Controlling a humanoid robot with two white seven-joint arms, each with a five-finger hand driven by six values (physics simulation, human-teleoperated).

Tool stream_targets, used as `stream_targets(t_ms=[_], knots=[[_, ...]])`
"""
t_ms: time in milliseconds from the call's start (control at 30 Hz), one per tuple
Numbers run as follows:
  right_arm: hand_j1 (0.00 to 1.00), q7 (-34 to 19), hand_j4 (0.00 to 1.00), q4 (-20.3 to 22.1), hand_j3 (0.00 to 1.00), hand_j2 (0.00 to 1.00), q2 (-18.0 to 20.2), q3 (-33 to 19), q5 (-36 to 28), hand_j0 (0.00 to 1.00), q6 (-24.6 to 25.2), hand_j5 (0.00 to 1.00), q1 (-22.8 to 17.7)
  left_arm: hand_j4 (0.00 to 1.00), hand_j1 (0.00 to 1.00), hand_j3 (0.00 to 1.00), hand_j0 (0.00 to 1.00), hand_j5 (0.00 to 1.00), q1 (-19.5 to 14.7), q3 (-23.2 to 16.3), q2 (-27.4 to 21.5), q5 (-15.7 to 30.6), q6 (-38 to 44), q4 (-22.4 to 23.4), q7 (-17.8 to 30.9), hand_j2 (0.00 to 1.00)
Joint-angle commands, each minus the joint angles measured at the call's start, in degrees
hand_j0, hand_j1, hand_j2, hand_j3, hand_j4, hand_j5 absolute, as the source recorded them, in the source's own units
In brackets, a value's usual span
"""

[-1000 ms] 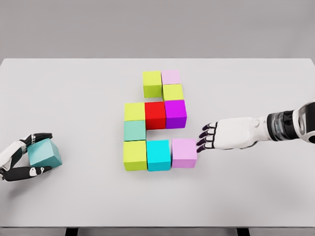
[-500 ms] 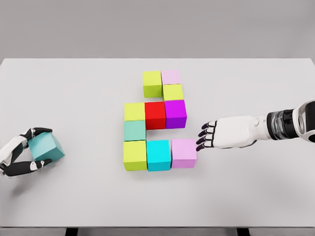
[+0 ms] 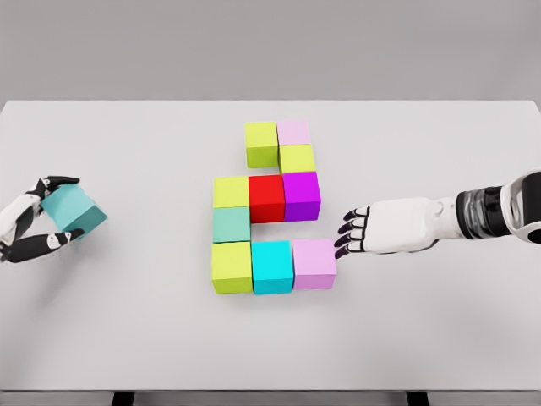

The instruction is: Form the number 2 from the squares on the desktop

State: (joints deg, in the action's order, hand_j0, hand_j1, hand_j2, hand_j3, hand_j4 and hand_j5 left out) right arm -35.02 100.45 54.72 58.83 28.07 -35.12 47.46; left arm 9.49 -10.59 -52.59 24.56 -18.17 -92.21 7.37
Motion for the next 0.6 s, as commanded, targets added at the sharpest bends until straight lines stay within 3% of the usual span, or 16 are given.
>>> stream_targets(t_ms=[0, 233, 367, 467, 533, 567], knots=[[1.00, 0.0, 1.00, 0.0, 1.00, 1.00, -0.2, 0.0, -0.2, 1.00, 0.1, 1.00, 0.0, 0.46, 0.46, 0.46, 0.46, 0.46, -0.3, -0.1, -0.1, 0.1, 0.8, 0.2, -0.1, 0.46], [1.00, 0.0, 1.00, -0.1, 1.00, 1.00, -0.2, -0.4, -0.2, 1.00, 0.1, 1.00, 0.4, 0.46, 0.46, 0.46, 0.46, 0.46, -4.5, -1.7, 0.5, 0.0, 3.8, 0.3, 0.0, 0.46], [1.00, 0.0, 1.00, -2.0, 1.00, 1.00, -0.1, -3.4, -0.7, 1.00, 0.1, 1.00, 0.4, 0.45, 0.45, 0.45, 0.45, 0.45, -7.6, -2.7, 1.8, 0.0, 7.1, 0.5, 0.0, 0.45], [1.00, 0.0, 1.00, -12.0, 1.00, 1.00, 0.0, -15.7, -1.8, 1.00, 0.1, 1.00, -0.8, 0.45, 0.45, 0.45, 0.45, 0.45, -9.6, -3.1, 2.9, 0.0, 9.5, 0.5, 0.0, 0.45], [1.00, 0.0, 1.00, -25.6, 1.00, 1.00, 0.8, -32.5, -15.3, 1.00, 0.1, 1.00, -6.8, 0.45, 0.45, 0.45, 0.45, 0.45, -11.3, -3.7, 4.2, -0.1, 11.9, 0.5, 0.0, 0.45], [1.00, 0.0, 1.00, -29.4, 1.00, 1.00, 0.9, -38.0, -19.6, 1.00, 0.1, 1.00, -9.0, 0.44, 0.44, 0.44, 0.44, 0.44, -12.3, -4.4, 4.5, -0.1, 12.8, 0.6, 0.0, 0.44]])
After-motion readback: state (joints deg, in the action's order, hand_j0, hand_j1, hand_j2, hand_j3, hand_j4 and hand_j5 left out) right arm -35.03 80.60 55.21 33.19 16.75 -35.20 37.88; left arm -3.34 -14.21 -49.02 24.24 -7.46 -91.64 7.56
